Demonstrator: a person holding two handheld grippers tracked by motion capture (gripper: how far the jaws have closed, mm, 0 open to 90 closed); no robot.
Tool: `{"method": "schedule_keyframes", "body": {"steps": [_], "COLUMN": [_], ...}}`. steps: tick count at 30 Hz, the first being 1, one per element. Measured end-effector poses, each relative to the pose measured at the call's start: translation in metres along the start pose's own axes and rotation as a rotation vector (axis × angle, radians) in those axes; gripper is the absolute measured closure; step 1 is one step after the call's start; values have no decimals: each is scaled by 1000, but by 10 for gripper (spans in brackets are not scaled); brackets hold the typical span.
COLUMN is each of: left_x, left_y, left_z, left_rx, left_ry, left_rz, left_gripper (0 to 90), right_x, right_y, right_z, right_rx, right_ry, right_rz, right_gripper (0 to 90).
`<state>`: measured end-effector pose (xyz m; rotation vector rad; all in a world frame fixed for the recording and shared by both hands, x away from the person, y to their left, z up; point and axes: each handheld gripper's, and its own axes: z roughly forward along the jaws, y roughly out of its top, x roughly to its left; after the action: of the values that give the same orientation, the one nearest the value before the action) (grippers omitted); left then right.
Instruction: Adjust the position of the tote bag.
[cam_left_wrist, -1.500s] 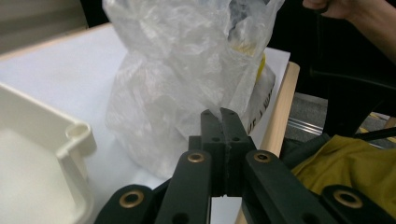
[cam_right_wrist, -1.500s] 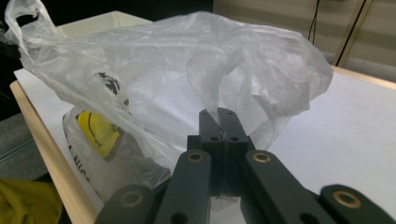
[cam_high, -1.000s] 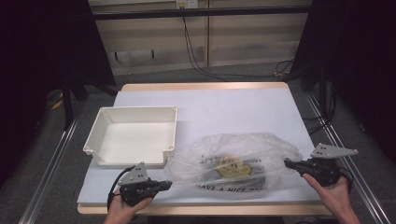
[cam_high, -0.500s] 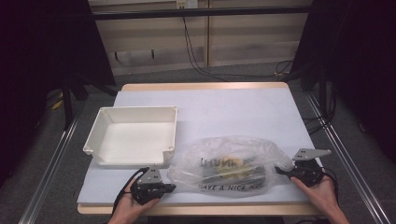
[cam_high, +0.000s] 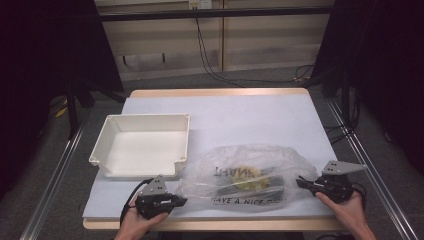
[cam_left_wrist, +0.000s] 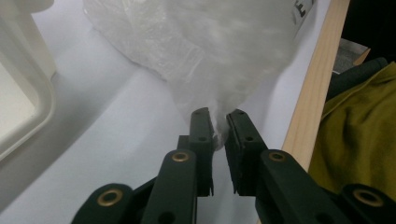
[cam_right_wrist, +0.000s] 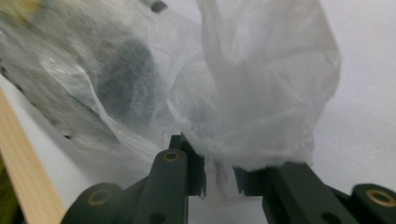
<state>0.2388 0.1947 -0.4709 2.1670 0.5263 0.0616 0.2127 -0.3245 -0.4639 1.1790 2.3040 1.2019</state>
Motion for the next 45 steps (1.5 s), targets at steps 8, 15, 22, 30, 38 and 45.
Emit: {"method": "schedule_keyframes", "body": {"steps": [8,15,22,30,38,45], "left_x": [-6,-15,-26,-35,-31,-17], "left_y": [1,4,1,20,39,60], "left_z": [-10,-22,-35,-49,-59,-37], "left_rx": [-55,-98,-121,-213,-273,-250], "left_ry": [-6,5,15,0,-3,0], "left_rz": [-1,0,5,27,41,61], "left_gripper": [617,496,385,328,317,424], "right_x": [7,13,21,33,48,51], "right_y": [3,2,-8,-6,26,52], "right_z": [-20,-34,-50,-58,-35,3], "right_rx": [-84,-119,-134,-156,-153,-97], "right_ry": [28,32,9,73,155,210], "right_rz": [0,5,10,-7,-84,-139], "right_gripper": [660,600,549,696,762,782]}}
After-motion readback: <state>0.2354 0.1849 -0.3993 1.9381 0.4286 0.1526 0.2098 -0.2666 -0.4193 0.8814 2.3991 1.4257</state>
